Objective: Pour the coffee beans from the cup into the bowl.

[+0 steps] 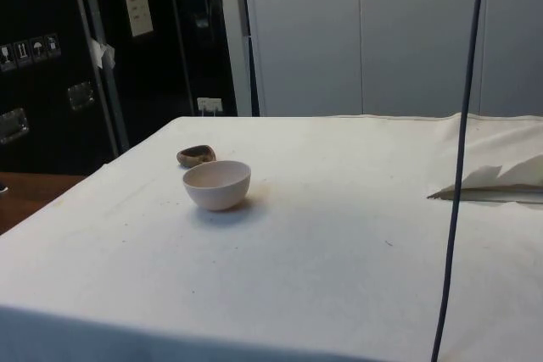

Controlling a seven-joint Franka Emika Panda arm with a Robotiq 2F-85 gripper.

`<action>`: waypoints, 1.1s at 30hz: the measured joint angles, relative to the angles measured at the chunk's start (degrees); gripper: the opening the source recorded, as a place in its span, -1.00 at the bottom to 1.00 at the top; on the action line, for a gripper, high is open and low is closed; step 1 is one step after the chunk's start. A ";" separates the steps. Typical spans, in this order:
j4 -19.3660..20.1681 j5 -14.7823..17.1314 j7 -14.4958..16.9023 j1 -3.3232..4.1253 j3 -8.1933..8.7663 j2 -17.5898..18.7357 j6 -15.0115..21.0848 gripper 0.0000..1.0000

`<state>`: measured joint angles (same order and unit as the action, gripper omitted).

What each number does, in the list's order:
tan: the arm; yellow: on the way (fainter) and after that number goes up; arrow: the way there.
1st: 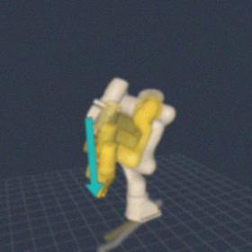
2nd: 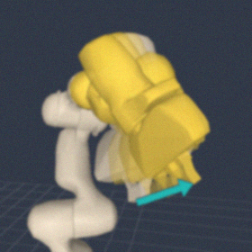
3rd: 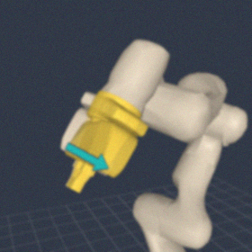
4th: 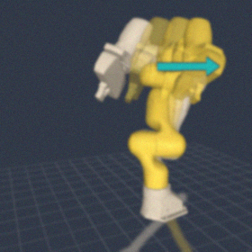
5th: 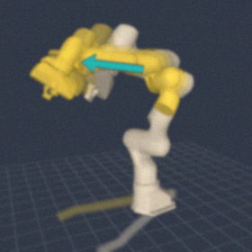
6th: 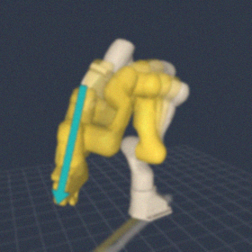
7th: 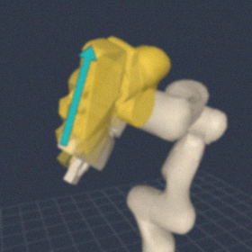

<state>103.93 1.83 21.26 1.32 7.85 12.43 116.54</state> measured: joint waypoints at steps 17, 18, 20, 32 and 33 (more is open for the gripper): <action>-2.92 0.00 5.67 -0.11 0.40 5.73 3.15 1.00; -3.67 0.00 6.30 -0.11 0.46 6.70 3.32 1.00; -4.30 0.00 6.88 -0.17 0.52 7.51 3.61 1.00; -7.05 0.00 10.94 -0.57 1.15 11.06 4.24 1.00; -7.28 0.00 11.69 -0.69 1.26 11.46 4.58 1.00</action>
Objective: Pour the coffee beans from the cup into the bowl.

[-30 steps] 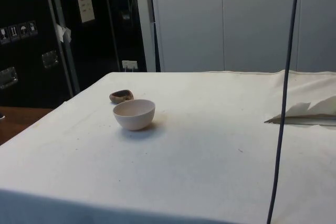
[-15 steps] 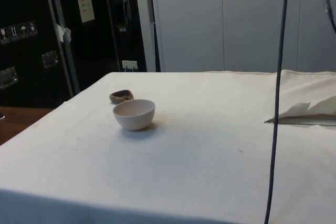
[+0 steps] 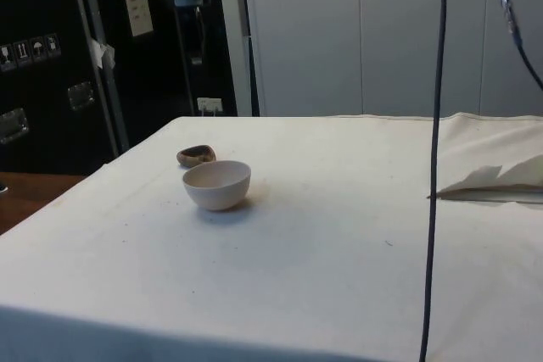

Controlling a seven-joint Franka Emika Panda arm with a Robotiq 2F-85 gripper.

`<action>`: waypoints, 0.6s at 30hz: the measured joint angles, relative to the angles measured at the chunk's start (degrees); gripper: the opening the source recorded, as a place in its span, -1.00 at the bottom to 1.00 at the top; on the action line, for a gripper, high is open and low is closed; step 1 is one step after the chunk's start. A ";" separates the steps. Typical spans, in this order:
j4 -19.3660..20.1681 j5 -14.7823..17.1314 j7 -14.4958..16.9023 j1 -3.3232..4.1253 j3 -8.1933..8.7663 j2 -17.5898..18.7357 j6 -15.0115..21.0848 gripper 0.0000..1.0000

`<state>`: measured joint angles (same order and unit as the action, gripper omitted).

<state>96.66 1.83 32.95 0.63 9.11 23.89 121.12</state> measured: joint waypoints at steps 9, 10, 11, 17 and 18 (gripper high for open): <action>-1.03 0.06 2.81 -0.29 0.52 1.66 1.15 1.00; -1.43 0.11 3.61 -0.40 0.63 2.23 1.49 1.00; -1.60 0.11 4.01 -0.46 0.69 2.52 1.60 1.00; -3.50 0.23 6.19 -0.69 1.20 4.58 1.83 1.00; -3.90 0.29 6.53 -0.74 1.32 4.98 1.83 1.00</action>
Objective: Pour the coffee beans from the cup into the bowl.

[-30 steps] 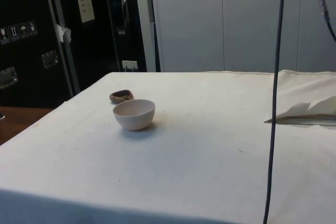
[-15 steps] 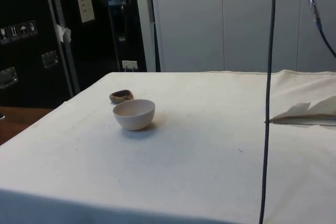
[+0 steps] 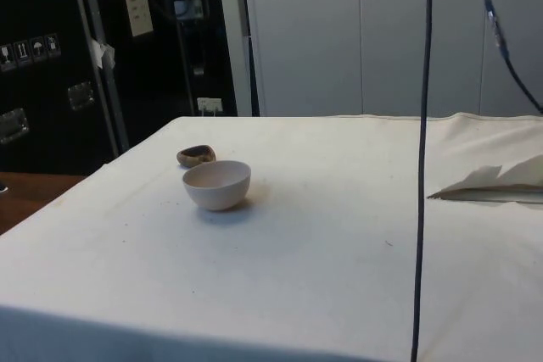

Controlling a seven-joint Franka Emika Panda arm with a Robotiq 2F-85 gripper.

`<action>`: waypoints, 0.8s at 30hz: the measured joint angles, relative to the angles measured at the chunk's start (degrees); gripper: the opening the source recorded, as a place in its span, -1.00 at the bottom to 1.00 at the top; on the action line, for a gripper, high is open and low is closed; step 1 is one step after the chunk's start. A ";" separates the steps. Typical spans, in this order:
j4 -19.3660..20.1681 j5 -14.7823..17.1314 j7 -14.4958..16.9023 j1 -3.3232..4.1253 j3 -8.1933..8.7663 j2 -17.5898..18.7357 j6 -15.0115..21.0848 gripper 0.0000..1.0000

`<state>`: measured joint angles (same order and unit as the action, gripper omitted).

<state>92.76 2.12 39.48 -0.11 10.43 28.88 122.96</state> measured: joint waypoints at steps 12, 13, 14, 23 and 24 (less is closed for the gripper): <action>-5.96 1.32 4.81 -0.86 1.43 5.61 0.00 1.00; -6.42 1.43 5.10 -0.92 1.55 6.02 0.00 1.00; -6.93 1.49 5.44 -1.03 1.60 6.47 0.00 1.00; -10.66 2.46 7.56 -1.38 2.29 9.91 -0.17 1.00; -11.29 2.64 7.85 -1.43 2.41 10.43 -0.23 1.00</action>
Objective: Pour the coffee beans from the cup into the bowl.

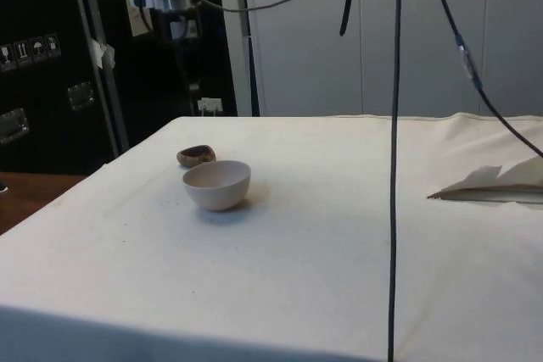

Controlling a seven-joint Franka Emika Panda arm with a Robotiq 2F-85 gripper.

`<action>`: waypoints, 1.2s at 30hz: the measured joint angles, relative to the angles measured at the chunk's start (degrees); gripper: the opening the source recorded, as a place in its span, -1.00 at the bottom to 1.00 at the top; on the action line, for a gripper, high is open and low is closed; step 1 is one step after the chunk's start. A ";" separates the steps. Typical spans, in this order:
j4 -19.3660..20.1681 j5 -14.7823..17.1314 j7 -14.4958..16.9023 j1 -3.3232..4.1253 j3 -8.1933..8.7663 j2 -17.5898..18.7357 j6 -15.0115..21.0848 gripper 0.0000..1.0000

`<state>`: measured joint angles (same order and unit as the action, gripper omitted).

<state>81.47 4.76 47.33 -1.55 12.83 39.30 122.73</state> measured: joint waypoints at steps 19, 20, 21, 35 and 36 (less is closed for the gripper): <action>-10.60 3.78 5.33 -1.03 1.89 9.40 -1.55 1.00; -11.52 4.13 5.79 -1.15 2.01 10.26 -1.66 1.00; -11.97 4.18 6.02 -1.20 2.01 10.66 -1.72 1.00; -16.84 5.27 8.25 -1.89 2.46 15.41 -1.89 1.00; -17.53 5.39 8.59 -2.06 2.46 16.16 -1.89 1.00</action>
<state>63.94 10.14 55.92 -3.61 15.30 55.46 120.84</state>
